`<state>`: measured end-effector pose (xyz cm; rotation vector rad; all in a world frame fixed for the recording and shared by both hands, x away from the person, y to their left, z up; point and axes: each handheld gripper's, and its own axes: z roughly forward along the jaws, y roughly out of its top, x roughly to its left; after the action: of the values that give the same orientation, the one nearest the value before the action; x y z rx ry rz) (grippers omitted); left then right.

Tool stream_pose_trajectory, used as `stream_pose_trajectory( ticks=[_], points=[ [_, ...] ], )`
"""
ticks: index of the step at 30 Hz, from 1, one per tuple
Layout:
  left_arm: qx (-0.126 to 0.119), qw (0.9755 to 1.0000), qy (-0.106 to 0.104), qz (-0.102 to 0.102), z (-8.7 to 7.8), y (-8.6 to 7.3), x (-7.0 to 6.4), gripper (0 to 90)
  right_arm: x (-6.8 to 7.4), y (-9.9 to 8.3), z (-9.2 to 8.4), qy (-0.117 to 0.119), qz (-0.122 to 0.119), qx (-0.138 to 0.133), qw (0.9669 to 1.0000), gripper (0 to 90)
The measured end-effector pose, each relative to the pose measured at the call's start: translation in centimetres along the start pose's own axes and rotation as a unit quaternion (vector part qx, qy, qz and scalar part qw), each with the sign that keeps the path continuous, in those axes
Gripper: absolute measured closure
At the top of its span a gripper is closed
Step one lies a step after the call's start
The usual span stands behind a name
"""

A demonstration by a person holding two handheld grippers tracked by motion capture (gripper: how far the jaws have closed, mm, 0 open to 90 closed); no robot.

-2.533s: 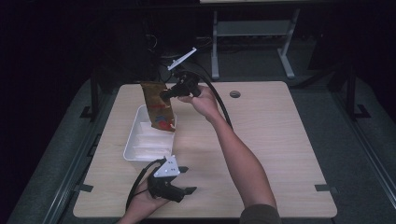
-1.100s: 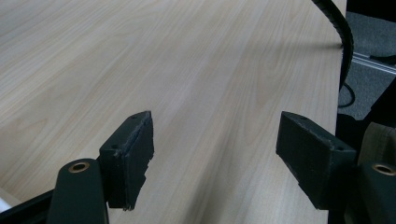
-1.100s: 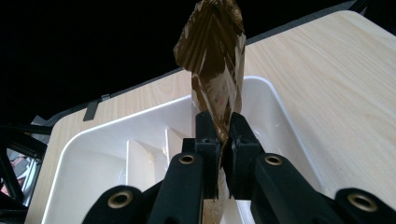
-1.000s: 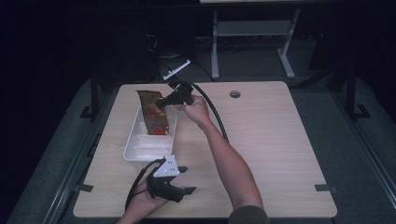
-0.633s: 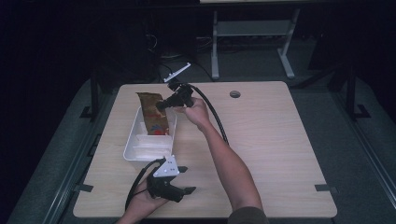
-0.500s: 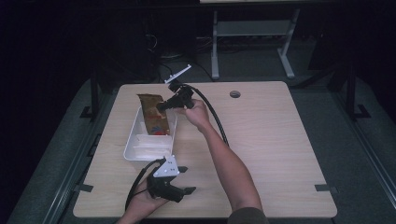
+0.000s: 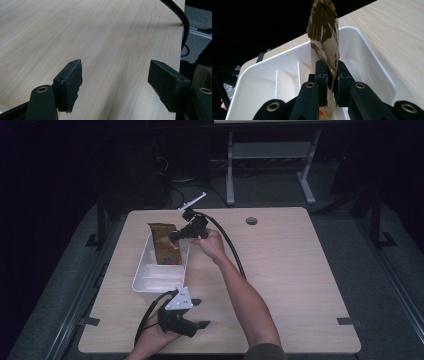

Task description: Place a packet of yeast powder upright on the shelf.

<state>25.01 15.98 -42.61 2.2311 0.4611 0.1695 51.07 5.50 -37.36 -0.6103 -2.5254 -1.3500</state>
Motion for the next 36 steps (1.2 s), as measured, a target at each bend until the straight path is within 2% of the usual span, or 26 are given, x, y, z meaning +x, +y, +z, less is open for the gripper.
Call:
stream_pose_trajectory(
  ticks=[11, 20, 26, 36],
  points=[
    [0.003, 1.0000, -0.002, -0.001, 0.3, 0.0, -0.1, 26.4, -0.1, -0.8, 0.0, -0.007, 0.011, -0.003, 0.9999, 76.7],
    [0.002, 1.0000, -0.002, -0.001, 0.3, 0.0, -0.1, 26.4, 0.1, -0.9, -0.4, -0.015, 0.017, -0.001, 0.9997, 63.1],
    [0.001, 1.0000, -0.004, -0.002, 0.2, 0.1, -0.1, 26.3, 0.0, -1.3, -1.1, -0.022, 0.025, -0.003, 0.9994, 55.5],
    [-0.003, 1.0000, -0.004, -0.004, 0.2, 0.2, 0.0, 26.0, 0.2, -2.3, -2.9, -0.027, 0.031, -0.011, 0.9991, 50.8]
  ],
)
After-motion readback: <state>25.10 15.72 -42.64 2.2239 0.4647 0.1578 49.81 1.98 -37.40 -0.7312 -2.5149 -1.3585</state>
